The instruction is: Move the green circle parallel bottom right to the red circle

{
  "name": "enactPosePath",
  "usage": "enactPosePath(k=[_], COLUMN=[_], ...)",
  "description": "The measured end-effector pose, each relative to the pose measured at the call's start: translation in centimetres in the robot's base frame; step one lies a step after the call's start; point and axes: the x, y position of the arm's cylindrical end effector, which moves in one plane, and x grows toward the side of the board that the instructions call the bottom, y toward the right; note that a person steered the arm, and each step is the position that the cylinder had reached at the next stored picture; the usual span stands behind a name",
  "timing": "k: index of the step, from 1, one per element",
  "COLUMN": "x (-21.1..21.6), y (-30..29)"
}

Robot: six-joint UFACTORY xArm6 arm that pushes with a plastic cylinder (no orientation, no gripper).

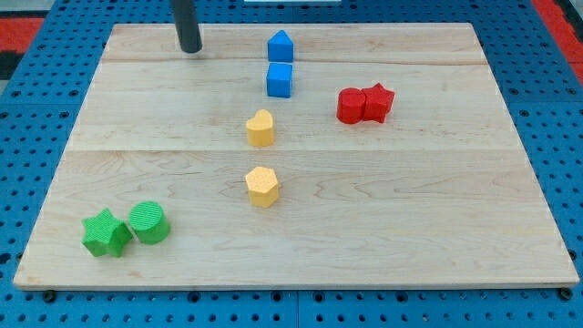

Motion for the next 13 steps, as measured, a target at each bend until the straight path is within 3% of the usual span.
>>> enactPosePath(k=[2, 3, 5, 6, 8, 9, 11, 13], x=[11.3, 15.5, 18.5, 19.8, 30.9, 34.0, 35.3, 32.8], y=[1.0, -2.5, -13.7, -14.9, -12.7, -12.1, -8.7, -7.4])
